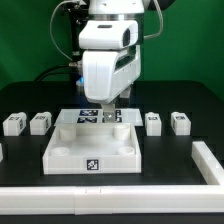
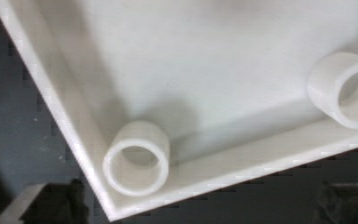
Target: Assemble one leg
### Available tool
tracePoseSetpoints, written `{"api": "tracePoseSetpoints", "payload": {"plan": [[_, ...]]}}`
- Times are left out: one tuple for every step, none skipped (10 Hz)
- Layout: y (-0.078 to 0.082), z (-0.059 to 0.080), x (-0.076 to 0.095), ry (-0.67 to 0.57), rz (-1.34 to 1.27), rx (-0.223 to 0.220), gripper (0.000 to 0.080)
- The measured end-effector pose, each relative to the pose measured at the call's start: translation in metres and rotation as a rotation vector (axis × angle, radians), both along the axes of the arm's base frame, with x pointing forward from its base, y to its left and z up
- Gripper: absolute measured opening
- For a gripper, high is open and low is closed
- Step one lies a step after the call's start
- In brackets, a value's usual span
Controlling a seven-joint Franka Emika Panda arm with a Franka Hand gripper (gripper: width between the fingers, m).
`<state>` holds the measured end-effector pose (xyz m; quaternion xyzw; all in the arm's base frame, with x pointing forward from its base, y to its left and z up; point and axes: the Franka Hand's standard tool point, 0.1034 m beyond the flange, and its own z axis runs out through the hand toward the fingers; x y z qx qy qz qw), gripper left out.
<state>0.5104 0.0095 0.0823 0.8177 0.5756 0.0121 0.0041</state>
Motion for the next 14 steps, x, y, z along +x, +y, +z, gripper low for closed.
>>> {"api": "tracePoseSetpoints", "payload": {"plan": [[0.0, 0.0, 0.0, 0.0, 0.0, 0.0, 0.065], [0.0, -0.001, -0.001, 0.0, 0.001, 0.0, 0.065], [-0.003, -0.004, -0.006, -0.051, 0.103, -0.001, 0.065], [-0.007, -0.01, -0.029, -0.069, 0.181, -0.008, 0.065], [-0.012, -0.014, -0.046, -0.055, 0.219, -0.01, 0.065], [-0.017, -0.018, -0.059, -0.055, 0.274, -0.012, 0.065], [-0.02, -0.023, -0.069, -0.058, 0.309, -0.012, 0.065], [-0.023, -0.03, -0.08, -0.044, 0.306, -0.007, 0.065], [-0.024, -0.037, -0.085, -0.028, 0.295, -0.003, 0.065], [-0.024, -0.034, -0.081, -0.034, 0.296, -0.004, 0.065], [-0.025, -0.035, -0.081, -0.033, 0.295, -0.004, 0.065], [-0.026, -0.038, -0.083, -0.028, 0.301, -0.002, 0.065], [-0.033, -0.049, -0.089, -0.02, 0.324, 0.004, 0.065], [-0.036, -0.062, -0.096, -0.022, 0.315, 0.011, 0.065]]}}
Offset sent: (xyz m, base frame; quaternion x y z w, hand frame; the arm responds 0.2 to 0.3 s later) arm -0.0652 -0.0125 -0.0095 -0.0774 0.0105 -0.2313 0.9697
